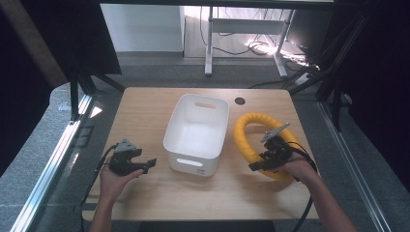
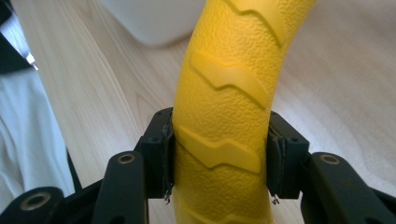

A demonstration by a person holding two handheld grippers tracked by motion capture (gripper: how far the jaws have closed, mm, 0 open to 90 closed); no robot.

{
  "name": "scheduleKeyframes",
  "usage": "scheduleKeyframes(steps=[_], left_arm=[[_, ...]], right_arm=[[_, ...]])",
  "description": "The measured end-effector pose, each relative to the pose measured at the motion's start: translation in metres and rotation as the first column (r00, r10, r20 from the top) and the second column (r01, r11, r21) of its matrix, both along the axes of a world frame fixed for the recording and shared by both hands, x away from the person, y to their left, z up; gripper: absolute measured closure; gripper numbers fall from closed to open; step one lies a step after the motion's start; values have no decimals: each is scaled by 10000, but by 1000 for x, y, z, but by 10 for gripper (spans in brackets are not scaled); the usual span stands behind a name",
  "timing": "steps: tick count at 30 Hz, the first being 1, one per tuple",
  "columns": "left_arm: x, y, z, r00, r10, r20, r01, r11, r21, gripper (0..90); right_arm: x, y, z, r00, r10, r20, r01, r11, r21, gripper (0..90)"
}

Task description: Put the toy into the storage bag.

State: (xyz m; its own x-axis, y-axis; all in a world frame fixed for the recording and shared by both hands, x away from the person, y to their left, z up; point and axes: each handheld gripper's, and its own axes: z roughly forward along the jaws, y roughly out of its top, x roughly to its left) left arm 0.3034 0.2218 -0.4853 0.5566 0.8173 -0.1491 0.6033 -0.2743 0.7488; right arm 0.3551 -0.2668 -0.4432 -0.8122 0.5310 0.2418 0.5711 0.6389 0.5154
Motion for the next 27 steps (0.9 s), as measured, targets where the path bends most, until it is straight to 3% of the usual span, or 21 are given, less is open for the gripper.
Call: scheduleKeyframes(steps=[3, 5, 9, 10, 12, 13, 17, 18, 19, 23, 24, 27], left_arm=[[0, 0, 0, 10000, -10, -4, 10, 10000, -14, 247], [0, -1, 0, 10000, -25, -17, 25, 10000, -40, 247], [0, -1, 0, 10000, -78, 9, 78, 10000, -47, 247], [0, -1, 0, 9999, -101, 7, 101, 9999, -39, 247], [0, -1, 0, 9999, -110, 7, 110, 9999, -67, 247], [0, -1, 0, 9999, -110, 8, 110, 9999, -81, 247], [0, -1, 0, 9999, -105, 7, 105, 9999, -108, 247], [0, -1, 0, 9999, -105, 7, 105, 9999, -108, 247], [0, -2, 0, 9999, -106, 10, 106, 9998, -145, 246], [0, -2, 1, 9999, -101, 13, 101, 9998, -154, 246], [0, -2, 1, 9999, -101, 13, 101, 9998, -154, 247], [0, -2, 1, 9999, -118, 23, 119, 9998, -174, 247]], right_arm=[[-1, -6, 4, 9998, -113, 160, 106, 9990, 436, 514], [-2, -14, 8, 9988, -297, 397, 251, 9935, 1107, 514], [-3, -23, 13, 9974, -487, 534, 394, 9858, 1633, 514], [-2, -29, 17, 9962, -631, 603, 499, 9786, 1994, 514], [-2, -31, 18, 9956, -700, 624, 554, 9758, 2115, 514], [-1, -38, 23, 9941, -831, 702, 636, 9676, 2442, 514], [-1, -46, 29, 9887, -1164, 946, 841, 9522, 2936, 514], [-1, -46, 29, 9887, -1164, 946, 841, 9522, 2936, 514], [-2, -50, 33, 9851, -1350, 1065, 935, 9402, 3274, 514], [-6, -56, 38, 9783, -1632, 1273, 1016, 9146, 3914, 514], [-6, -56, 38, 9783, -1632, 1273, 1016, 9146, 3914, 514], [-11, -60, 43, 9709, -1873, 1490, 995, 8822, 4601, 514]])
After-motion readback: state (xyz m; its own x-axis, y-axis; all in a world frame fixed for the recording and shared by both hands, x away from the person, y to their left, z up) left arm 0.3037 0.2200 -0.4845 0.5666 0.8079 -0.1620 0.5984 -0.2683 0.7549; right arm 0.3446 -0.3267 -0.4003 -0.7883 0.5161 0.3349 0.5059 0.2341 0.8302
